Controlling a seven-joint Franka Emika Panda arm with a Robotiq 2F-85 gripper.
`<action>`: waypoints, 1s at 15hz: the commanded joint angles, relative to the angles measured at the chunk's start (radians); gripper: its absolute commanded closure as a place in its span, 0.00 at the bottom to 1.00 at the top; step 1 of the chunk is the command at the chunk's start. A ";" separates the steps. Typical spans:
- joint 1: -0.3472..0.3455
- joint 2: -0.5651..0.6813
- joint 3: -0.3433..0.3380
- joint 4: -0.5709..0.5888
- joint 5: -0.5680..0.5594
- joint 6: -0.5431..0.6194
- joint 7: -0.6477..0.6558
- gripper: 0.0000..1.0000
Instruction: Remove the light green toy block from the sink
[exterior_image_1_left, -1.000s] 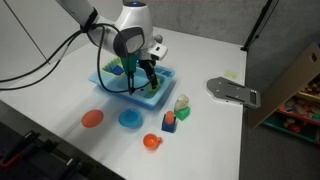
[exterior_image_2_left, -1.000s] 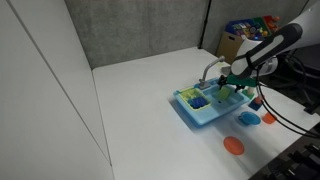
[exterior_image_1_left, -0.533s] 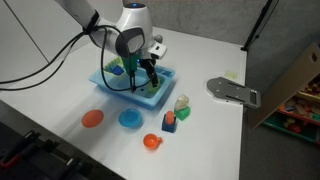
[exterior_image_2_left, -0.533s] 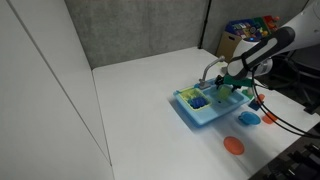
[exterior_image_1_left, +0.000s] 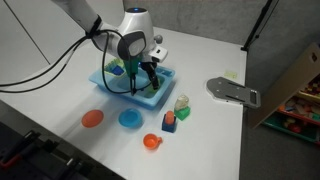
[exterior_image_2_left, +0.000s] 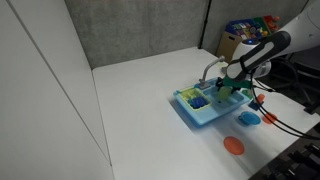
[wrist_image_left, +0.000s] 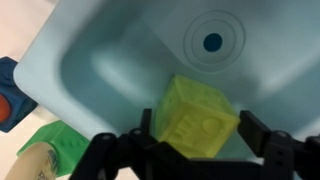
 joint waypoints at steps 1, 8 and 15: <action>0.020 0.025 -0.021 0.032 0.010 -0.015 0.013 0.44; 0.066 -0.113 -0.046 -0.100 -0.032 -0.012 -0.044 0.70; 0.083 -0.345 -0.081 -0.299 -0.165 -0.065 -0.165 0.70</action>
